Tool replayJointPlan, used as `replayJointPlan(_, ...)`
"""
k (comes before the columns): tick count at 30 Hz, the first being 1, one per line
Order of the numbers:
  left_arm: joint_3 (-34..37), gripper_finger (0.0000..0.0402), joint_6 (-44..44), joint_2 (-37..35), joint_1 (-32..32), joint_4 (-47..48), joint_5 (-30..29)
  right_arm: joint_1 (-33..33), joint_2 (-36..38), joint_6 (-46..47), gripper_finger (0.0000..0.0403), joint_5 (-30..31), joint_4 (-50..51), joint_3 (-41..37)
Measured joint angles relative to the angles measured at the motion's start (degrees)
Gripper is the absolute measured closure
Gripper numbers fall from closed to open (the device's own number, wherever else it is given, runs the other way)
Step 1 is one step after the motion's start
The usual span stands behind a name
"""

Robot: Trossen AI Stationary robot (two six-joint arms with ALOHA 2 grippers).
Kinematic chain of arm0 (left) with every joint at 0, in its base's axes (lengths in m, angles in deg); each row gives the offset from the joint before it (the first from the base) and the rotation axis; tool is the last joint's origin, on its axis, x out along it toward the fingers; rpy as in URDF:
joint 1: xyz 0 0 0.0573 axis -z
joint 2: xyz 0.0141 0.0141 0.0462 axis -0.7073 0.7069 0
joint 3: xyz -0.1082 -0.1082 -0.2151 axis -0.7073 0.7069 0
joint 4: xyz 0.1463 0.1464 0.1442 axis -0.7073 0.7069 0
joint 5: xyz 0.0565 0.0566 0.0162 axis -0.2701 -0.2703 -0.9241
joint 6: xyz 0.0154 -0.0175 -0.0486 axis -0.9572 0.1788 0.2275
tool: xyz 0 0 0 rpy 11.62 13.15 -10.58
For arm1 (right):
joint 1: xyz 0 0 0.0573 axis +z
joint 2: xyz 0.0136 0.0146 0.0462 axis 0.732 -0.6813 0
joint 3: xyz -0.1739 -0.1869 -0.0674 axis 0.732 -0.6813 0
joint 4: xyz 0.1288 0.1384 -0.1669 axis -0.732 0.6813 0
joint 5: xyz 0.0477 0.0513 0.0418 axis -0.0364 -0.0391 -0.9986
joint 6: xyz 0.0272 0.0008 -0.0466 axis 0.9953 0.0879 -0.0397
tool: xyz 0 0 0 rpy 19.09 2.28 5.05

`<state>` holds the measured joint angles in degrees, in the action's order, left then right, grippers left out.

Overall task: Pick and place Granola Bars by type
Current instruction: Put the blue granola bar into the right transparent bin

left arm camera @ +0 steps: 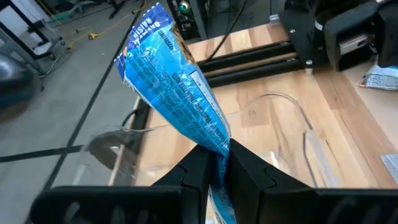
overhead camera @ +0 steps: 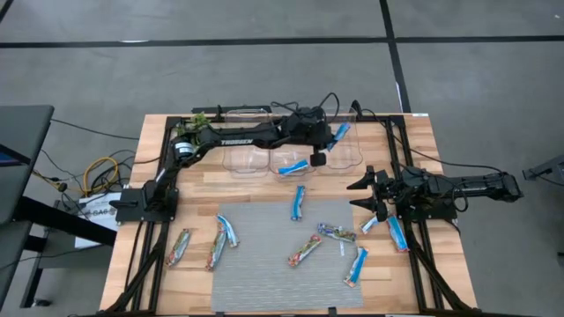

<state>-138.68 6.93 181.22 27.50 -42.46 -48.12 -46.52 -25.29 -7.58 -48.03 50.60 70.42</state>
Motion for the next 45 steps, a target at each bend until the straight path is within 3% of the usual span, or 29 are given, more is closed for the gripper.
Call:
replayJointPlan(9,0.00,0.0351,1.18,0.06,0.10,0.12,0.03,0.00,0.00,0.00,0.0148,0.02,-0.11,0.02)
replayJointPlan(22,0.00,0.0236,1.40,0.00,0.16,1.19,0.09,-0.02,0.00,0.00,0.0148,0.07,-0.14,0.01)
replayJointPlan(34,0.00,0.0230,10.42,-1.35,1.96,1.57,-0.03,0.00,0.00,0.00,0.0148,0.07,-0.15,0.02)
replayJointPlan(45,0.00,0.0230,9.67,-6.18,9.14,9.81,1.03,-0.01,0.00,0.00,0.0148,0.15,-0.17,0.01)
